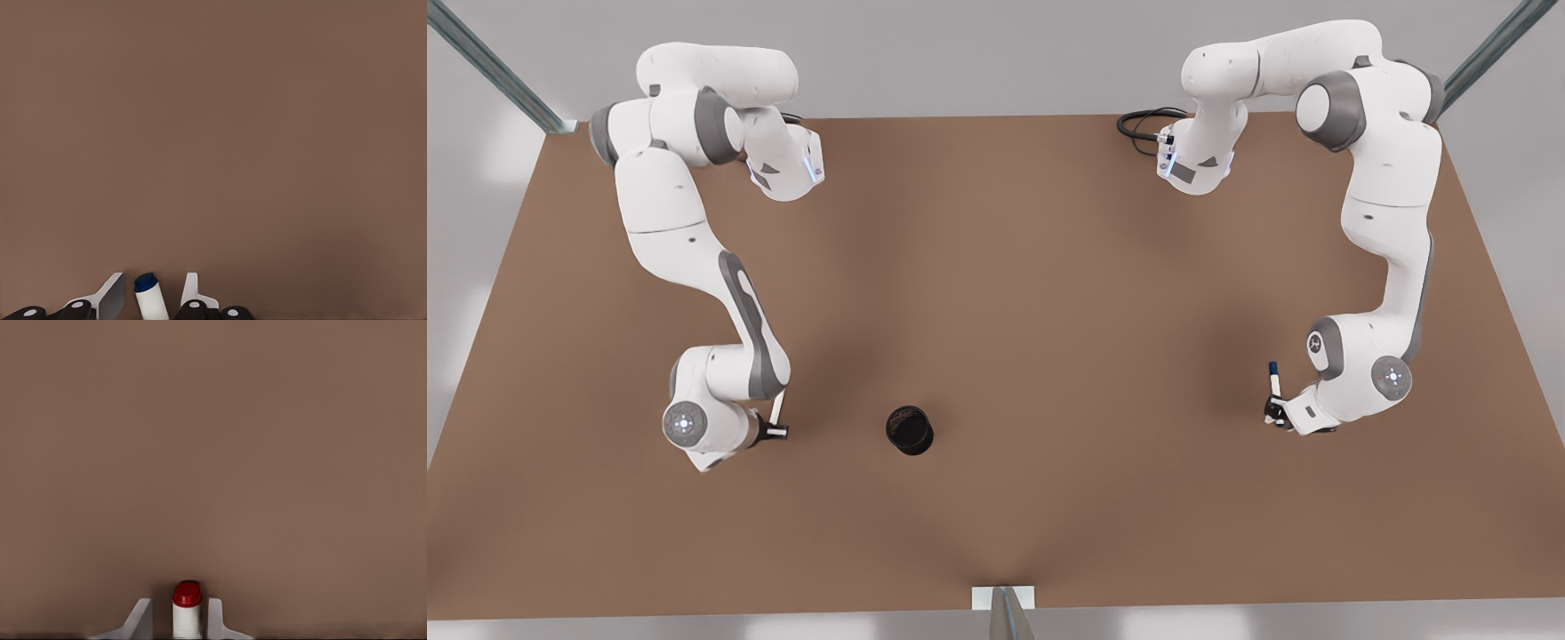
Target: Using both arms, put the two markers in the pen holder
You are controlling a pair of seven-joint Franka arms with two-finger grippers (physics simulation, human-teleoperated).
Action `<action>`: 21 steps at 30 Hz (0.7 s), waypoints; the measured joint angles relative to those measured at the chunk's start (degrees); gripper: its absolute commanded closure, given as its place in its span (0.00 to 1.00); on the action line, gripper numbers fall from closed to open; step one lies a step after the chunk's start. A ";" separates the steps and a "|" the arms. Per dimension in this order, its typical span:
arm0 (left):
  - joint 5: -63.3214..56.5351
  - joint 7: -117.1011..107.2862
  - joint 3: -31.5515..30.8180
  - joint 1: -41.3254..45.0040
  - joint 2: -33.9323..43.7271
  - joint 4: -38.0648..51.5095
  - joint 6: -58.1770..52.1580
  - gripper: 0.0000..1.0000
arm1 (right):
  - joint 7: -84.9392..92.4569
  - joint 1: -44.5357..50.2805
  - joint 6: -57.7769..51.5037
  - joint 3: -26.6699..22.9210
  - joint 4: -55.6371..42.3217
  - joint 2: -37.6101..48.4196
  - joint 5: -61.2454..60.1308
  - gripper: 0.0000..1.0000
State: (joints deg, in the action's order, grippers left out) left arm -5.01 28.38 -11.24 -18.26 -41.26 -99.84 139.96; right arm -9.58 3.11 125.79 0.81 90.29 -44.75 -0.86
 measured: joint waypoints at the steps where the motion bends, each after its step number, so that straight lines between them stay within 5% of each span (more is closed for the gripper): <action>1: -0.01 0.32 0.00 -0.01 -0.06 -0.01 0.01 0.49 | -0.24 -0.02 0.01 0.05 0.61 0.15 0.01 0.54; 2: 0.00 0.63 0.00 -0.02 -0.13 -0.01 0.01 0.55 | -0.48 -0.03 0.04 0.10 1.20 0.23 0.01 0.54; 5: 0.01 1.43 0.00 -0.02 -0.19 0.00 0.02 0.63 | -0.41 -0.04 0.21 0.15 1.75 0.46 -0.94 0.79; 10: -0.31 2.10 0.01 0.04 -0.19 -0.03 0.12 0.77 | -0.67 0.06 0.29 0.24 1.56 1.56 -0.99 0.79; 16: -0.55 1.92 0.01 0.23 -0.09 0.07 0.17 0.79 | -1.13 3.20 0.31 0.75 -2.55 8.84 0.28 0.79; 21: -0.59 1.05 -0.43 1.08 2.48 1.59 -2.43 0.79 | -1.44 4.52 1.27 8.39 -6.22 13.52 1.03 0.79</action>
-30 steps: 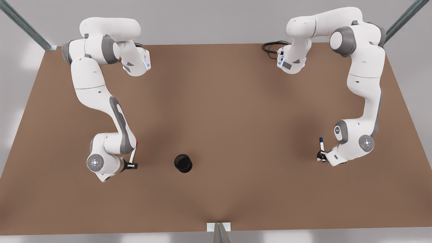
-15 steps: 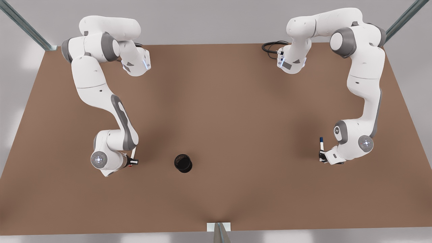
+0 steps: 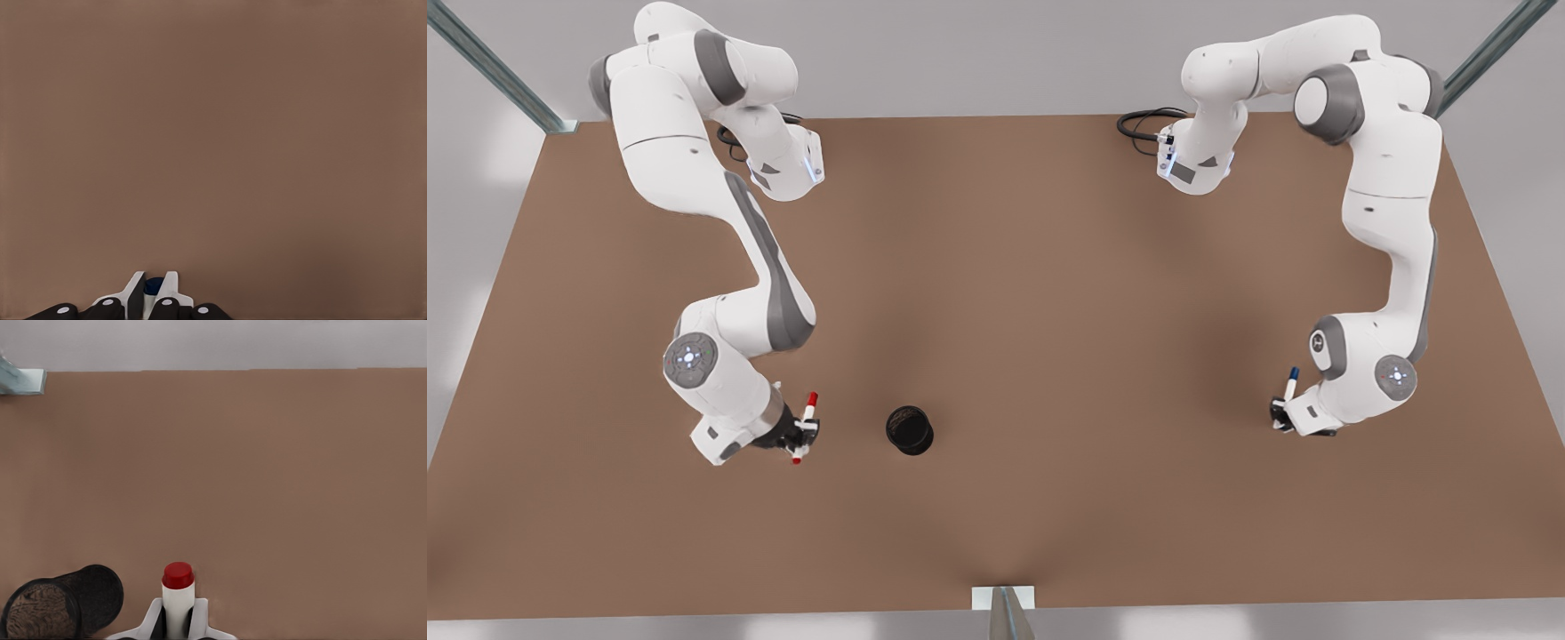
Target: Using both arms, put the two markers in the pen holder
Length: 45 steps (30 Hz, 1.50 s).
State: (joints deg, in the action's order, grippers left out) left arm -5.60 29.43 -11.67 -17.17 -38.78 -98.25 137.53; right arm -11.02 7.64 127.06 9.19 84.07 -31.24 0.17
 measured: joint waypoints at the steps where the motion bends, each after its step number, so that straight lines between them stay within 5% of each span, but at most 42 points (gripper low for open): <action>1: 0.01 -0.27 -0.33 0.27 0.77 0.74 -1.07 0.79 | -0.05 0.07 0.89 2.05 -0.18 0.29 0.07 0.79; 12: 3.28 -5.90 -9.37 4.97 7.37 9.22 -18.42 0.79 | -0.64 6.10 21.29 4.89 0.75 -4.13 1.32 0.79; 29: 5.16 -10.95 -9.59 5.62 6.24 9.21 -23.65 0.79 | -2.51 6.13 44.91 4.61 12.10 -5.50 5.60 0.79; 31: 5.17 -11.27 -9.58 5.81 5.94 9.13 -23.74 0.79 | -2.69 6.05 46.46 4.60 14.88 -4.54 5.64 0.06; 38: 5.32 -12.25 -9.80 6.00 5.79 9.27 -23.89 0.79 | -3.11 5.42 44.50 4.26 12.21 -0.22 5.72 0.00; 45: 11.74 -11.87 -19.01 17.24 0.89 21.08 -17.80 0.79 | -0.88 -11.63 -0.51 1.54 2.83 23.01 5.57 0.00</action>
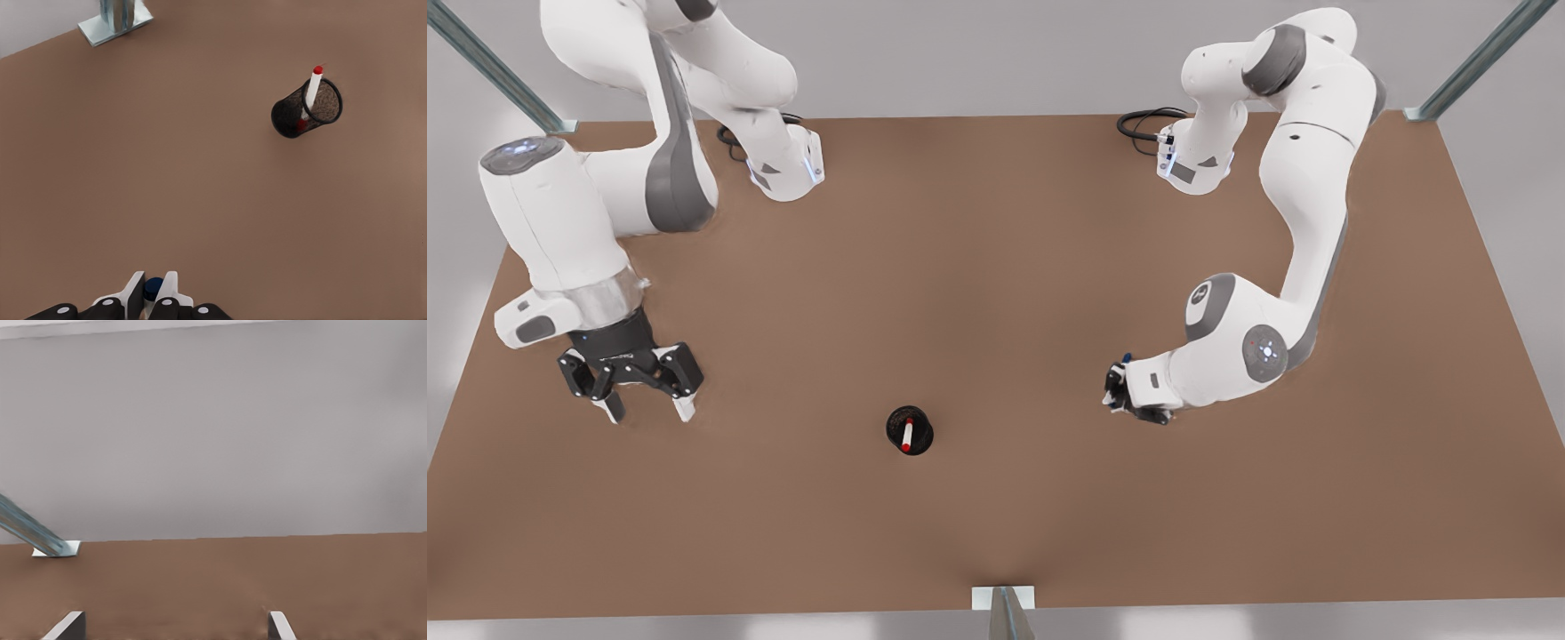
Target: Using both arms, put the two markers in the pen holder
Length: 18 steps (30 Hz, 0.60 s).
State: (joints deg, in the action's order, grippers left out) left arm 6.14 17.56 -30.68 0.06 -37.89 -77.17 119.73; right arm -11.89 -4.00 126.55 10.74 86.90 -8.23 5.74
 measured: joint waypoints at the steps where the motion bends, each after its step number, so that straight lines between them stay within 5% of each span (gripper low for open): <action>1: 1.04 0.47 -0.93 2.38 -2.30 1.36 4.05 0.79 | 0.65 2.30 -4.86 -4.73 0.08 0.93 -0.74 0.00; 4: 2.92 1.59 -5.41 6.86 -9.57 2.70 19.93 0.79 | 2.39 4.65 -15.06 -10.22 0.41 0.39 -2.83 0.00; 9: 3.21 2.80 -9.83 11.47 -15.84 4.58 45.58 0.79 | 4.71 6.52 -22.42 -10.96 -2.79 -2.12 -4.16 0.00; 18: 1.68 3.99 -10.56 17.49 -20.07 6.90 66.14 0.79 | 7.49 6.70 -26.83 -11.00 -3.21 -2.44 -4.59 0.00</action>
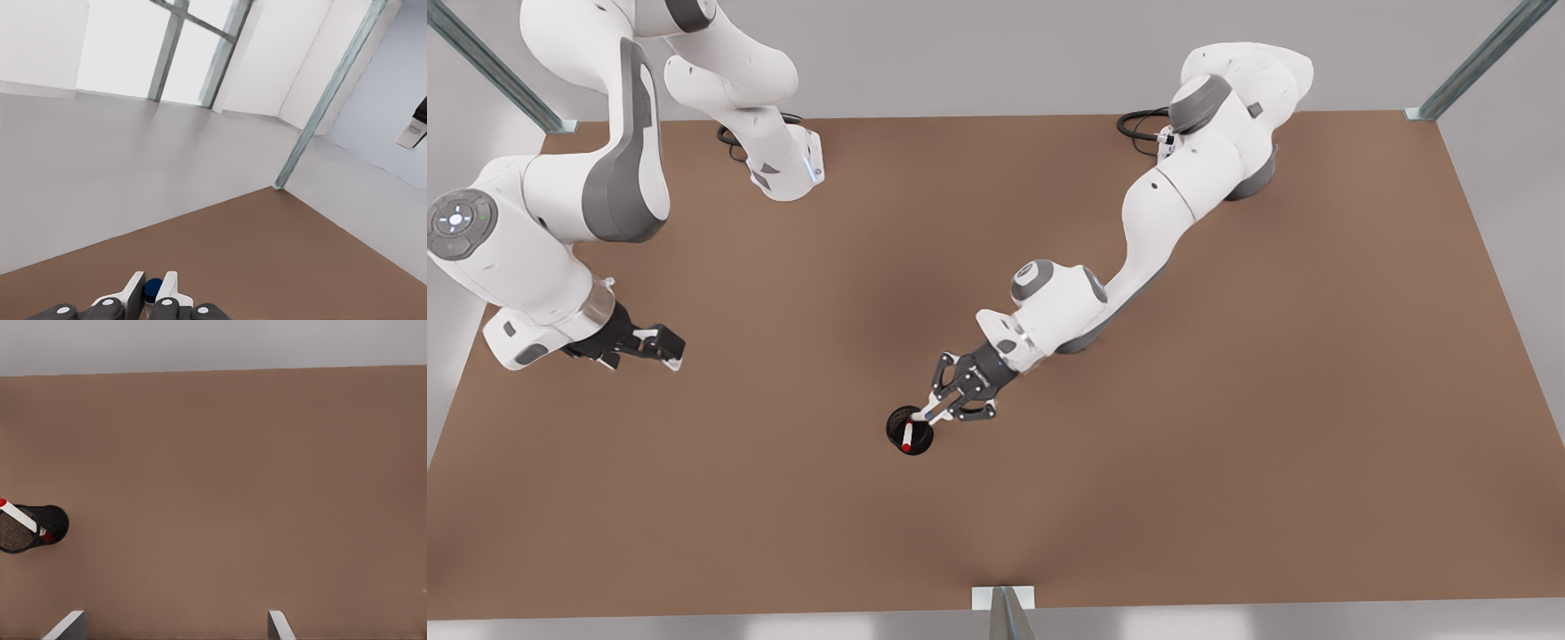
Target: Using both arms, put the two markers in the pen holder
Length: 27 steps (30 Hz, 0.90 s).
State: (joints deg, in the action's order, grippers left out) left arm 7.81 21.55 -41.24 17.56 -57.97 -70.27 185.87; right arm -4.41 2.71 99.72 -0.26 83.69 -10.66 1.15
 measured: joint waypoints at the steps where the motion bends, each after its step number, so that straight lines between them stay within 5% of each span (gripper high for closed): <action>1: -0.07 0.01 0.47 0.43 -0.62 0.38 1.08 0.79 | 0.22 0.02 -0.19 0.00 0.01 0.02 0.01 0.00; 14: -0.69 0.20 6.10 7.98 -7.58 4.45 8.86 0.79 | 2.31 0.07 -1.22 0.18 0.09 0.05 0.03 0.00; 15: -0.70 0.19 6.28 8.34 -7.78 4.46 9.25 0.50 | 2.42 0.05 -1.24 0.17 0.09 0.05 0.03 0.00; 16: -0.79 0.09 6.32 8.83 -7.91 4.48 9.57 0.00 | 2.54 0.03 -1.26 0.17 0.10 0.05 0.03 0.00; 23: -0.92 -0.70 6.28 9.37 -8.07 4.29 12.07 0.00 | 3.21 0.00 -1.36 0.18 0.16 0.05 0.03 0.00; 27: -0.57 -2.74 2.64 -6.01 3.35 2.21 -4.03 0.00 | 3.51 -0.38 -1.40 0.17 0.26 0.05 0.03 0.00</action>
State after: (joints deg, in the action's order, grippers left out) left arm 7.24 18.81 -38.60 11.55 -54.62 -68.06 181.84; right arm -0.90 2.33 98.32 -0.09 83.95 -10.61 1.18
